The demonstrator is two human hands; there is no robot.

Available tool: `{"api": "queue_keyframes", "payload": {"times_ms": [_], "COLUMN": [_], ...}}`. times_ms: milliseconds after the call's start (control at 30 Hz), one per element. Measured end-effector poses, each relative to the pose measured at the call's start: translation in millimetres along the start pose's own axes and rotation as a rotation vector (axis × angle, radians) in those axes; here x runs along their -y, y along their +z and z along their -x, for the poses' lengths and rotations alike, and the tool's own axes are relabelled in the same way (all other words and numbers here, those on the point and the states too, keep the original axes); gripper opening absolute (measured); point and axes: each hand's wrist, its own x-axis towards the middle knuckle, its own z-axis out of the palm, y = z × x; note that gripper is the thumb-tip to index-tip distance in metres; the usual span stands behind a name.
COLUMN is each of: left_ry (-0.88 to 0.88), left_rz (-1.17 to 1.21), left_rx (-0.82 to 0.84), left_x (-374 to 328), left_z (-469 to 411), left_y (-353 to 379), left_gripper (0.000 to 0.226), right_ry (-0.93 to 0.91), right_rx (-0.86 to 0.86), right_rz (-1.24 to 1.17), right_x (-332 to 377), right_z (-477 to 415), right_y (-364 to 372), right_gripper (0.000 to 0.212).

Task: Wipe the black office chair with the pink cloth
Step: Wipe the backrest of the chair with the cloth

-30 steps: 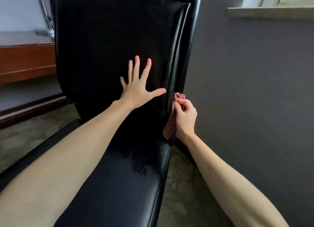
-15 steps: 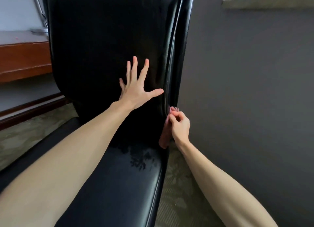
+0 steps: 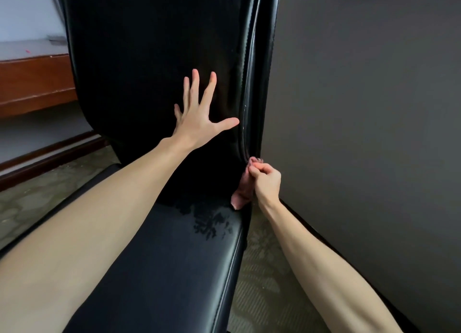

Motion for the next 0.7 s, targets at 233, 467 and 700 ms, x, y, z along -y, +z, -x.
{"api": "queue_keyframes", "payload": {"times_ms": [233, 467, 700], "left_ry": [0.015, 0.007, -0.001], "left_rz": [-0.017, -0.018, -0.040], "left_rx": [-0.014, -0.001, -0.004], "left_x": [2, 0, 0], "left_z": [-1, -2, -2], "left_y": [2, 2, 0], "left_gripper": [0.109, 0.109, 0.110], "right_ry": [-0.327, -0.108, -0.325], "right_rx": [0.049, 0.088, 0.060], "right_rz": [-0.087, 0.111, -0.106], "right_x": [75, 25, 83], "right_z": [-21, -11, -26], "right_y": [16, -5, 22], "right_gripper": [0.009, 0.012, 0.008]}}
